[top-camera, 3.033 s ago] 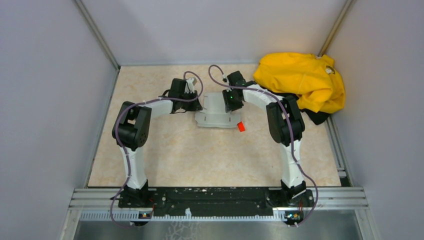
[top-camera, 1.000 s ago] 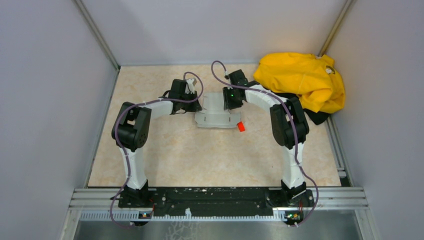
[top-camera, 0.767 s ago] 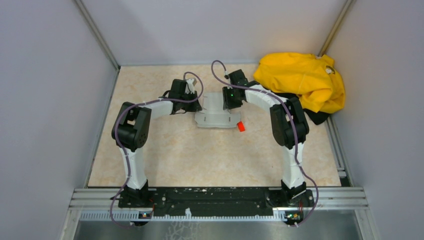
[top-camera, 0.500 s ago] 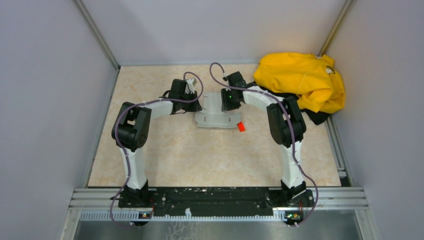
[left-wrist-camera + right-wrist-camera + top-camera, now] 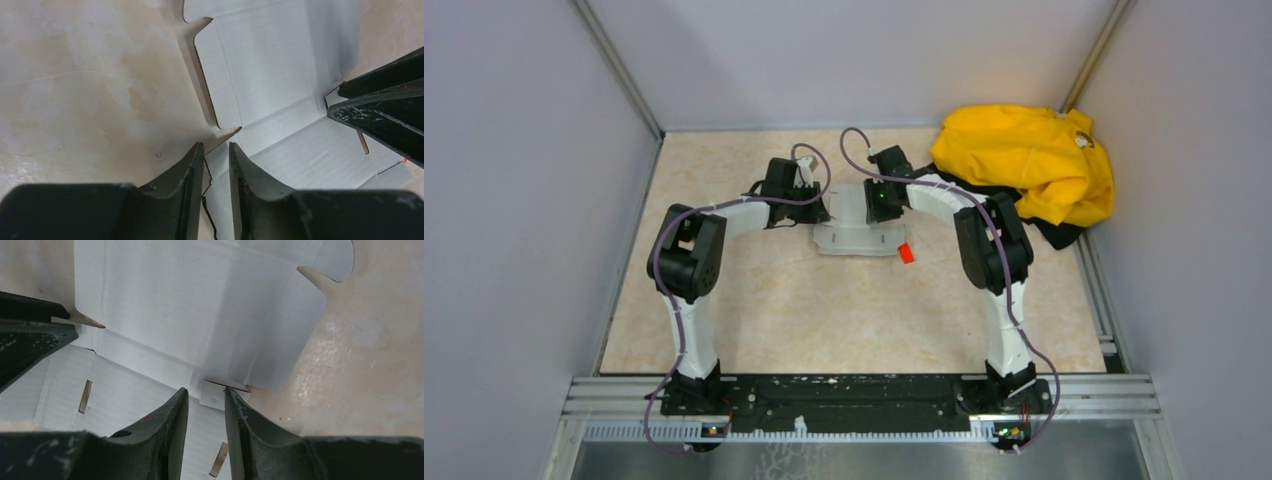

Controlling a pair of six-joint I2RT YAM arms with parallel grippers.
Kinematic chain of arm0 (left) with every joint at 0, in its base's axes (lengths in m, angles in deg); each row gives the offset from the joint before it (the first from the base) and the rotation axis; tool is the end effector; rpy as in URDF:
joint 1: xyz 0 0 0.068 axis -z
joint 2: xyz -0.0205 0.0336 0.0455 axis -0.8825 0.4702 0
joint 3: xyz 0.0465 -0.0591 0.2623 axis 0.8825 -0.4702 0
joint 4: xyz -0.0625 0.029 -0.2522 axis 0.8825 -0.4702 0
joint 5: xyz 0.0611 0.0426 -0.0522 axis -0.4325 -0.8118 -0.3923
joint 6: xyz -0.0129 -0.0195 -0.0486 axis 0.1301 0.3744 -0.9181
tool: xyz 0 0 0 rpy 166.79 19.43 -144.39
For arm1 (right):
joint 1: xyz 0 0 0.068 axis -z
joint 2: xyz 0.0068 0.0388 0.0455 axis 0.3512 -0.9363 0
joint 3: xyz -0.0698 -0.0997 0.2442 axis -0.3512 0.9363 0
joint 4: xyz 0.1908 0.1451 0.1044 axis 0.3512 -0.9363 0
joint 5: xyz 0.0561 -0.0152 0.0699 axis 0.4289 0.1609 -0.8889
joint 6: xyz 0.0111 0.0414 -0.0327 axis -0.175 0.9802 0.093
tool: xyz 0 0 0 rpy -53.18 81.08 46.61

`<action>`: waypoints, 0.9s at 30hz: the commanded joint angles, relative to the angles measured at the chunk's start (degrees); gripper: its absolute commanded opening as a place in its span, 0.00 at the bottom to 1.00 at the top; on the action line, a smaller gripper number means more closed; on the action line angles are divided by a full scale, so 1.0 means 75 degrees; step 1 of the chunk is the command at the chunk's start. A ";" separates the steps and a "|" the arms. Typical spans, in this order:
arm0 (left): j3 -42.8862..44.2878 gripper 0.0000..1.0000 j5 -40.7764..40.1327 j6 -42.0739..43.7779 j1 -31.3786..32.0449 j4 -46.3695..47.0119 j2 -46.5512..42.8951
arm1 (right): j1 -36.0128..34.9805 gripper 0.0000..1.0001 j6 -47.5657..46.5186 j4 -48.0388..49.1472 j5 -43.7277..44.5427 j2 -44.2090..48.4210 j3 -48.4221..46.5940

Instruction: Fold the paper box

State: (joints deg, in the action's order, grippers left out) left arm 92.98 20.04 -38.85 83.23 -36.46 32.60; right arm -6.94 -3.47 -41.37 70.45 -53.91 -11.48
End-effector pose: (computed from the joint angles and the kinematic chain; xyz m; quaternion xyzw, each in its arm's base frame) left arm 0.3992 -0.1664 0.1491 0.1143 0.9020 -0.2455 0.3362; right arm 0.4043 0.2160 0.1695 -0.1141 0.9488 0.1676 0.2423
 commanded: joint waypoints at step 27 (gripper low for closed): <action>0.0121 0.40 0.2053 -0.0340 -0.0540 -0.0227 0.0213 | -0.0211 0.33 -0.0098 0.0025 0.0602 -0.0415 0.0684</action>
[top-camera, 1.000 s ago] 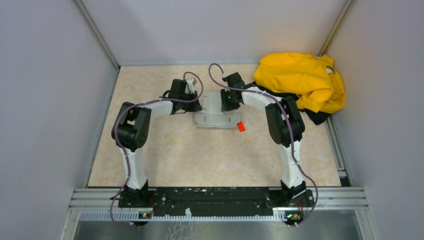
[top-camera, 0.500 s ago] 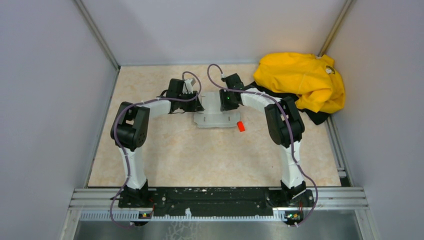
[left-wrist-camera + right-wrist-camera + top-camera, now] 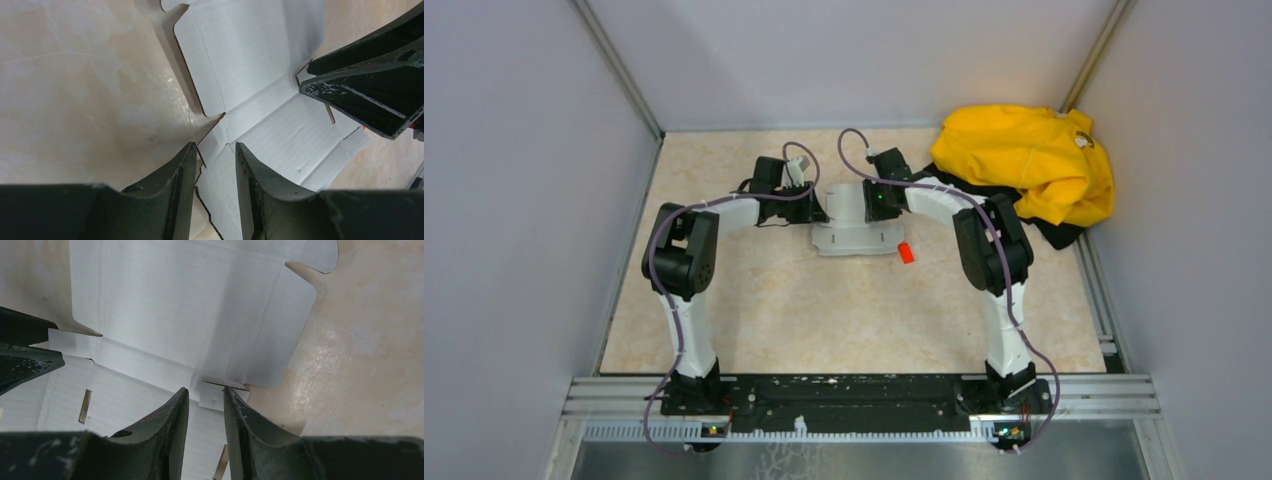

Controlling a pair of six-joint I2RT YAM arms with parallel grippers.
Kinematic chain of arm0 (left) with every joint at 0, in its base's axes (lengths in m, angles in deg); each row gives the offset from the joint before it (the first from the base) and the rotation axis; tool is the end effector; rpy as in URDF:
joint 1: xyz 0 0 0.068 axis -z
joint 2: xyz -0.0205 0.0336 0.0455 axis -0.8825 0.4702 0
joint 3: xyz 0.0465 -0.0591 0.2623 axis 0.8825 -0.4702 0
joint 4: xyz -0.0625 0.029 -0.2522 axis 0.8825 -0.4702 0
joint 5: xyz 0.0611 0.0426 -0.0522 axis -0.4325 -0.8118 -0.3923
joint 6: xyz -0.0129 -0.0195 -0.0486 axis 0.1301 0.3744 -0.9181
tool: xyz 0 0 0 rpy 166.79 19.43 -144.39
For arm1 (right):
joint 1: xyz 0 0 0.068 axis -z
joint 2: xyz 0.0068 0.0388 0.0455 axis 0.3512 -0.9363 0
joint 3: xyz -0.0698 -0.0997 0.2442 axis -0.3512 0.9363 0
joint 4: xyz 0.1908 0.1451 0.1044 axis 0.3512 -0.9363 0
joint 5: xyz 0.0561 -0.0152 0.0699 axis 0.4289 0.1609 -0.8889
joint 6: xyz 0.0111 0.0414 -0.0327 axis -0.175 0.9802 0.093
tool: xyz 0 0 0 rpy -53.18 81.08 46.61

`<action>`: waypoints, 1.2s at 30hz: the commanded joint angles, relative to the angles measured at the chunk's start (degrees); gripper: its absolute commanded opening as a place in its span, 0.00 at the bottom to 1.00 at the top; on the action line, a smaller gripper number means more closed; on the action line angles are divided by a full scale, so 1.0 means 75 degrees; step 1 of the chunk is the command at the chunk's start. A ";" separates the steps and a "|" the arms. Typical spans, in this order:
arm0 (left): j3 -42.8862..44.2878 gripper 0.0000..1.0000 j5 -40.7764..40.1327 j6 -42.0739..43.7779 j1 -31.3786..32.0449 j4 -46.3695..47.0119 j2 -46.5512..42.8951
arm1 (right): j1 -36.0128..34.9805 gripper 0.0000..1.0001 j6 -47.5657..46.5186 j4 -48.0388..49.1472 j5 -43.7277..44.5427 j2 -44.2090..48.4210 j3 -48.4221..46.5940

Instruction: Fold the paper box

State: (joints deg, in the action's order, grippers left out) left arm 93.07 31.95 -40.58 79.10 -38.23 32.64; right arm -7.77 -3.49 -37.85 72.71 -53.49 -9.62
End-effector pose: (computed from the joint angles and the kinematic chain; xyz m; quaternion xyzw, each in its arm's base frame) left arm 0.4044 -0.1425 0.1489 0.1052 0.8934 -0.3233 0.2937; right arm 0.4015 0.2205 0.1666 -0.1159 0.9442 0.1583 0.2646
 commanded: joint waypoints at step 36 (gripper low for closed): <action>0.0520 0.39 0.0792 -0.0824 0.0423 0.0397 0.0427 | -0.0101 0.33 -0.0005 -0.0298 0.0333 -0.0575 0.0651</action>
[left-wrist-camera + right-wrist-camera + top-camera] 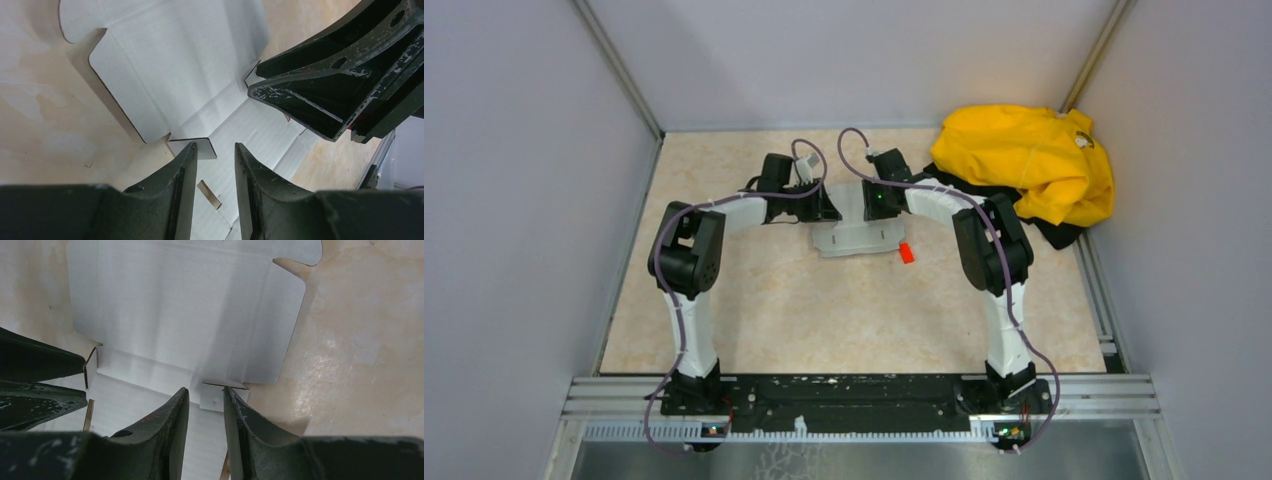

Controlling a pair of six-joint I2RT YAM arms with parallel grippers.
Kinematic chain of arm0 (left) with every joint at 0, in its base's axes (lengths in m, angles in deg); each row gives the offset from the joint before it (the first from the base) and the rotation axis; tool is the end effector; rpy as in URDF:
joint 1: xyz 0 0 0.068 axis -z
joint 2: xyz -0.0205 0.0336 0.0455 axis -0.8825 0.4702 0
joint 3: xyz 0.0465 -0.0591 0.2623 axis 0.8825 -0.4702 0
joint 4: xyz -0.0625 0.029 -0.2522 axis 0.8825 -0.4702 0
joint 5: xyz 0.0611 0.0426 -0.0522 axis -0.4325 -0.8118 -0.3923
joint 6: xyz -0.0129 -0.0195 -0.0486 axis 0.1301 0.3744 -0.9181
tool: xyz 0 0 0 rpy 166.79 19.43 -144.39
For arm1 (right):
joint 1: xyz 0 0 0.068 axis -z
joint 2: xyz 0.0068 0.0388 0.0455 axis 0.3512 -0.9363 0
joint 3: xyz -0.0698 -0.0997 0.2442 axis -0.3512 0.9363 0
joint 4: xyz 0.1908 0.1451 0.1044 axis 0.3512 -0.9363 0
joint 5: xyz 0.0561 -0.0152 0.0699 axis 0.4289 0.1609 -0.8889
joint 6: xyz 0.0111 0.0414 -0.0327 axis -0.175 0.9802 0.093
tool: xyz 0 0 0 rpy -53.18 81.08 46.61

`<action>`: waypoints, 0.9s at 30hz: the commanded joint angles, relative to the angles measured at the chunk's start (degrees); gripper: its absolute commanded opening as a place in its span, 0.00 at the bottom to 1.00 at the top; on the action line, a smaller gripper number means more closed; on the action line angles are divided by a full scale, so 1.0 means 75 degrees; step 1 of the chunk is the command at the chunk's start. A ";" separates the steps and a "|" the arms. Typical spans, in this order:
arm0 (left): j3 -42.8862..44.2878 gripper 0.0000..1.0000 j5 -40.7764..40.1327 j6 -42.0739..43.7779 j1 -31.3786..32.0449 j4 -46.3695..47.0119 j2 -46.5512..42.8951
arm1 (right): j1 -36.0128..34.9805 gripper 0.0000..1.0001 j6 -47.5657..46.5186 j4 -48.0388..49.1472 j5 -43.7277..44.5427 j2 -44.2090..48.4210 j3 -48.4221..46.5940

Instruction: Fold the paper box

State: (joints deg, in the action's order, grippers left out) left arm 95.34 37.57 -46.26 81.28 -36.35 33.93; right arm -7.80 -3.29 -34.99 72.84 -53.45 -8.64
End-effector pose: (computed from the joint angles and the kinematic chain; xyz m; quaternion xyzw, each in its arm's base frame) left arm 0.4068 -0.1639 0.1550 0.1031 0.8750 -0.3867 0.2725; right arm 0.4027 0.2213 0.1650 -0.1144 0.9392 0.1636 0.2795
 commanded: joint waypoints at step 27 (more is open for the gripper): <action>0.0844 0.40 -0.1726 0.0803 0.0728 -0.1329 0.0436 | -0.0098 0.33 -0.0050 -0.0775 0.0251 -0.0059 0.0625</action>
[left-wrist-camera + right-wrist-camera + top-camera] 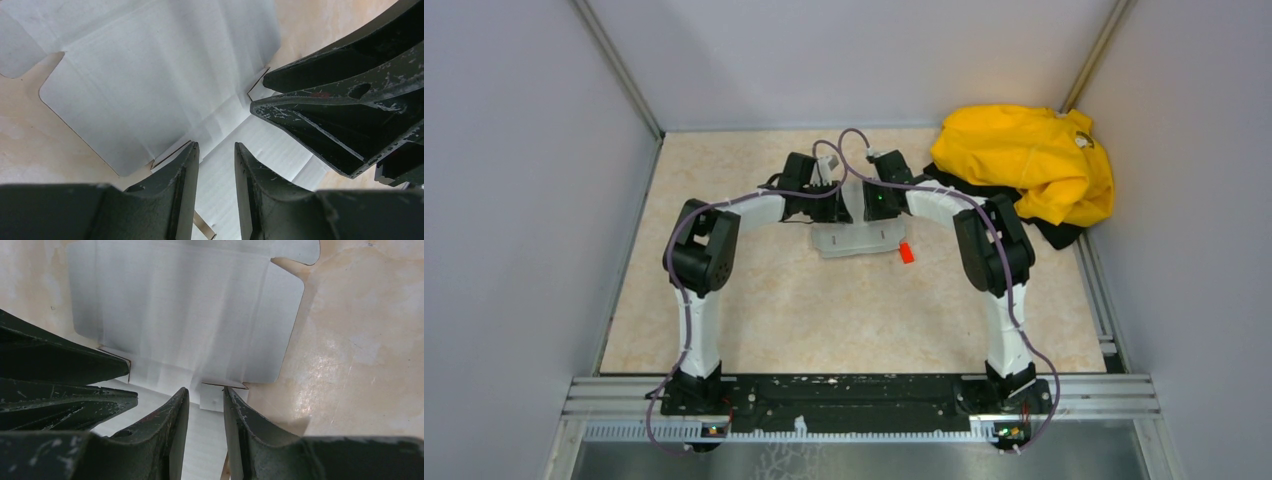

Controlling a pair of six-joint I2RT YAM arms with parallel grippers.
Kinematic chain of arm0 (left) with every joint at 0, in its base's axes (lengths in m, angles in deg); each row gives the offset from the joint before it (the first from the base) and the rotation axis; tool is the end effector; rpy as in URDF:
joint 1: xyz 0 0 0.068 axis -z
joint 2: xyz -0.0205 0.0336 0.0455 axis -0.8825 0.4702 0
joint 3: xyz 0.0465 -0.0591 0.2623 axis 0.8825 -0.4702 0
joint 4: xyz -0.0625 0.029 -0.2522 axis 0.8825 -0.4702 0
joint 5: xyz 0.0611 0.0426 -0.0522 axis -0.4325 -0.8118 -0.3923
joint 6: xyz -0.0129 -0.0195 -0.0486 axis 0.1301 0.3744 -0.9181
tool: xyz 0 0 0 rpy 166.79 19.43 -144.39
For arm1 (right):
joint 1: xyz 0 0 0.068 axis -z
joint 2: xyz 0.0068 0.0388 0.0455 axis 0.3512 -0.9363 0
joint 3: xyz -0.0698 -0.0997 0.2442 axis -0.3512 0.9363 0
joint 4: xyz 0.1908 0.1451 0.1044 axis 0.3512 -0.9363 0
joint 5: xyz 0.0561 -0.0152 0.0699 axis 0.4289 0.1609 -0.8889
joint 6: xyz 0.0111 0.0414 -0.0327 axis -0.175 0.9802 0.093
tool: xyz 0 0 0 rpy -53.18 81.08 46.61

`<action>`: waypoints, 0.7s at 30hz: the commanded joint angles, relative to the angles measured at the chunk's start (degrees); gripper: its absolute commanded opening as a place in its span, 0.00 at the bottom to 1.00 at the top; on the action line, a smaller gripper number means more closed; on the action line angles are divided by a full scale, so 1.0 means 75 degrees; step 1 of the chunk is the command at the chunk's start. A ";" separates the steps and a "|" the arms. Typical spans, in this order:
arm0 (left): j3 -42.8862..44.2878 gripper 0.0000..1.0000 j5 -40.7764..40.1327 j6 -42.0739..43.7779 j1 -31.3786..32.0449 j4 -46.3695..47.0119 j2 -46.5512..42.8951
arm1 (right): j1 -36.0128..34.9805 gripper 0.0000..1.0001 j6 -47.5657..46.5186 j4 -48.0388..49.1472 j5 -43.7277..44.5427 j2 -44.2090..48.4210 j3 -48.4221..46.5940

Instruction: Fold the paper box

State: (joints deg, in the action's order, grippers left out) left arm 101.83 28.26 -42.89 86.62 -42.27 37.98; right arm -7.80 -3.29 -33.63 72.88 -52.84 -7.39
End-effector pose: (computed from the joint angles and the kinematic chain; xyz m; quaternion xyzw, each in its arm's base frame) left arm 0.4092 -0.2044 0.1487 0.1330 0.8973 -0.3200 0.2735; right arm 0.4006 0.2201 0.1646 -0.1143 0.9371 0.1655 0.2852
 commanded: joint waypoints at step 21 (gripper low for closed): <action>-0.2082 0.50 -0.1219 -0.0397 -0.0078 -0.1003 -0.3292 | -0.0092 0.44 0.0668 -0.1045 -0.0703 0.3376 0.2429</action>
State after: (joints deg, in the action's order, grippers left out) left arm 92.11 21.40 -43.33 86.18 -48.85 16.23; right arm -7.82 -2.07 -42.18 71.05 -32.23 3.34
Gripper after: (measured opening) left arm 0.518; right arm 0.450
